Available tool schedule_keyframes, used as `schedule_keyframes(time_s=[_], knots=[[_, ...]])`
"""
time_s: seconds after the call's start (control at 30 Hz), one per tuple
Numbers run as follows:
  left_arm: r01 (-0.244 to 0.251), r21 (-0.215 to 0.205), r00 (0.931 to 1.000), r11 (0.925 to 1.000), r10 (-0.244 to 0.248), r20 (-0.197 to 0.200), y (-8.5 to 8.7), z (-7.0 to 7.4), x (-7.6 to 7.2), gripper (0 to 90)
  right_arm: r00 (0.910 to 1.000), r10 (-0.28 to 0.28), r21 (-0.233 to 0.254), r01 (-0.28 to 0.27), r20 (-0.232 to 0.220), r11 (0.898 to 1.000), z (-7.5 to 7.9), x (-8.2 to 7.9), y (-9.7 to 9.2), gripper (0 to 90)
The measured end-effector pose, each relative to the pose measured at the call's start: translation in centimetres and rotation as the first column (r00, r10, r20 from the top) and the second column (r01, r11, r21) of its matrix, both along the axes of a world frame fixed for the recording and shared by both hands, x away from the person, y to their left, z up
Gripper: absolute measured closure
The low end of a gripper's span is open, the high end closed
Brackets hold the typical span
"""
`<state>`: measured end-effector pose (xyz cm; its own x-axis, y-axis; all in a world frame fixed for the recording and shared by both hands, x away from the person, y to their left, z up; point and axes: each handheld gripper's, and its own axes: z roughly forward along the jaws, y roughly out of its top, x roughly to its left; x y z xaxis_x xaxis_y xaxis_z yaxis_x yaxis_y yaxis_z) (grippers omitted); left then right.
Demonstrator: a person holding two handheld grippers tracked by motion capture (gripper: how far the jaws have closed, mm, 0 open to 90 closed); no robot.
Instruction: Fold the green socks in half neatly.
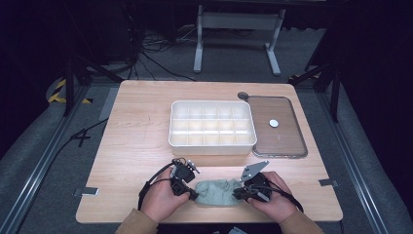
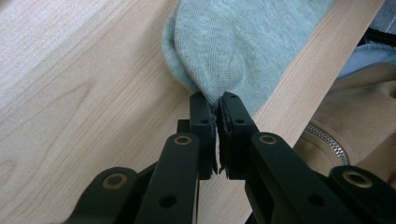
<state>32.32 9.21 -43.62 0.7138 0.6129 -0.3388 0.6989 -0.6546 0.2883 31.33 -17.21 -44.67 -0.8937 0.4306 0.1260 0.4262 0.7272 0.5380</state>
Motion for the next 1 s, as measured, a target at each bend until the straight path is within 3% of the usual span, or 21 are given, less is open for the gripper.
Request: schedule_keyframes(time_s=[0.13, 0.43, 0.57, 0.87, 1.0], knots=[[0.000, 0.013, 1.0000, 0.9999, 0.000, 0.002, 0.3, 0.6, 0.0, 85.2, 0.9993, -0.032, 0.009, 0.032, 0.018, 0.999, 0.0, 0.1, -0.1, 84.3], [-0.008, 0.021, 1.0000, 0.9997, 0.008, 0.000, 0.9, 1.1, 0.2, 85.1, 0.9993, -0.034, 0.002, 0.034, 0.015, 0.999, -0.8, 0.4, 0.4, 85.7], [-0.006, 0.003, 1.0000, 1.0000, 0.006, -0.007, 0.8, 1.4, 0.3, 84.9, 0.9996, -0.024, 0.000, 0.024, 0.017, 1.000, -0.8, 0.4, 0.4, 85.9], [0.035, -0.009, 0.9994, 0.9993, -0.035, -0.001, -0.3, 2.6, 0.3, 84.7, 0.9996, -0.027, 0.013, 0.027, 0.010, 1.000, -0.9, 0.5, 0.3, 86.0], [0.061, -0.031, 0.9979, 0.9976, -0.061, 0.021, -1.1, 3.2, 0.3, 84.7, 0.9996, -0.026, 0.019, 0.026, 0.008, 0.999, -1.0, 0.5, 0.2, 86.0]])
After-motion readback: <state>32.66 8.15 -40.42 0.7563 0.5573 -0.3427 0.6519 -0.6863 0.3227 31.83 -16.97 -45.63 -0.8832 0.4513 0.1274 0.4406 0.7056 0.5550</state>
